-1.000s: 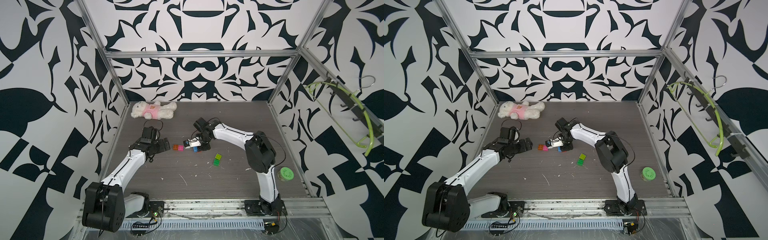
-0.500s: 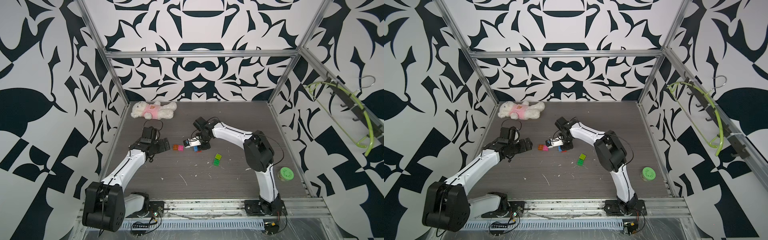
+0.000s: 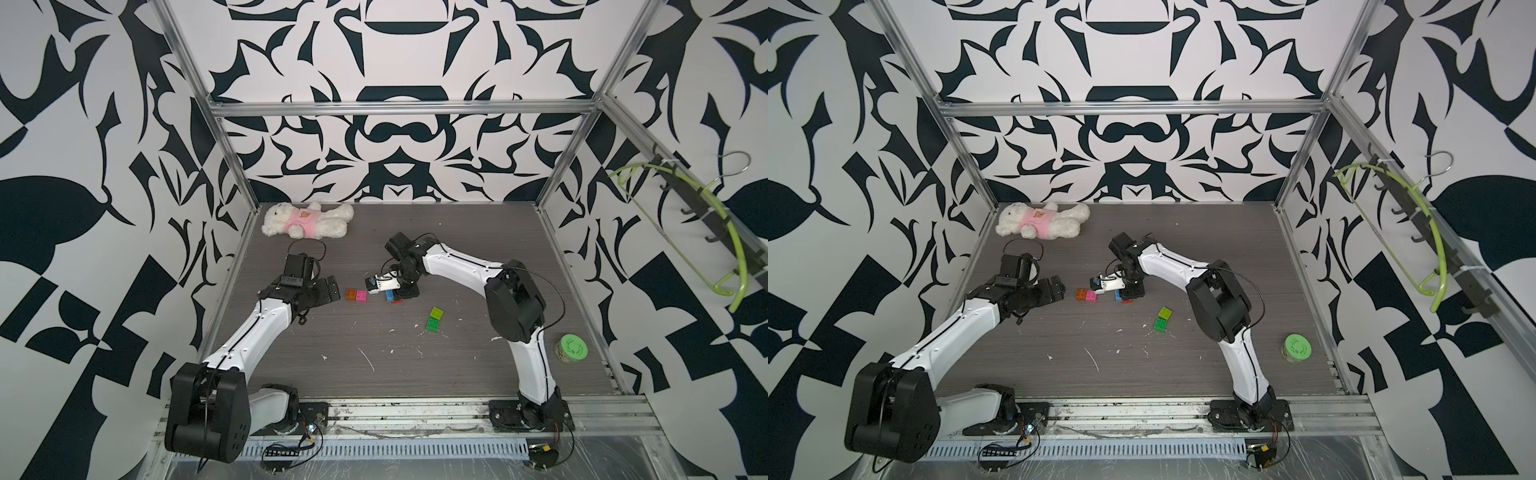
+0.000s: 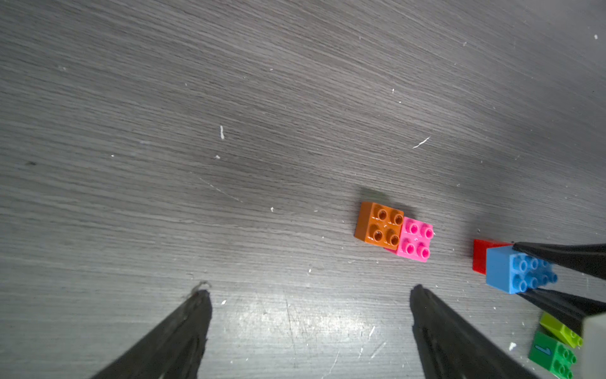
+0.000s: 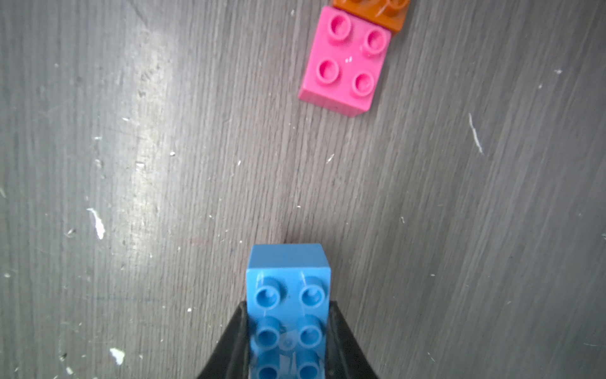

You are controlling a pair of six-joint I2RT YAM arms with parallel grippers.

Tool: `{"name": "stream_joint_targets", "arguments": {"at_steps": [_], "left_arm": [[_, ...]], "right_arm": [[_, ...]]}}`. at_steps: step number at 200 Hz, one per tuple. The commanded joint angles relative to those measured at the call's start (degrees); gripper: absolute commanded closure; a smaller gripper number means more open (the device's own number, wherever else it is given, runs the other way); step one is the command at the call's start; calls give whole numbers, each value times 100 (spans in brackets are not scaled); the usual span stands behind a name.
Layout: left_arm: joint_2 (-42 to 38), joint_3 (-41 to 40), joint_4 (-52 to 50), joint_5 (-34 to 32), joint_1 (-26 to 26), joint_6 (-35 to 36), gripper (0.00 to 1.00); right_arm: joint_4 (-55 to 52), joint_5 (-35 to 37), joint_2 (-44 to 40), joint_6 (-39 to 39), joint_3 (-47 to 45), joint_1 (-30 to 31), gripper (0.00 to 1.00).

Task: Assemble the letter v with lego
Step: Assemble the lego brick with the lego brick.

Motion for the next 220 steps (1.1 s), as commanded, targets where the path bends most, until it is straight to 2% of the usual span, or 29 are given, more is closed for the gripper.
{"name": "stream_joint_targets", "arguments": {"at_steps": [1, 42, 73, 129, 171, 186, 220], "left_arm": [[41, -55, -115, -19, 21, 54, 1], [32, -44, -123, -30, 21, 53, 1], [23, -47, -141, -30, 21, 62, 1], [-69, -49, -168, -46, 21, 89, 1], [-117, -67, -150, -54, 21, 96, 1], [-135, -75, -142, -54, 21, 98, 1], [-127, -93, -132, -67, 21, 98, 1]], "right_arm": [[-389, 254, 303, 272, 127, -3, 99], [-328, 454, 246, 374, 37, 6, 99], [114, -98, -49, 52, -374, -103, 100], [288, -214, 68, -408, -462, -143, 100], [270, 68, 208, -397, -475, -144, 100], [358, 83, 207, -250, -499, -175, 100], [-12, 115, 288, 637, -106, -261, 100]]}}
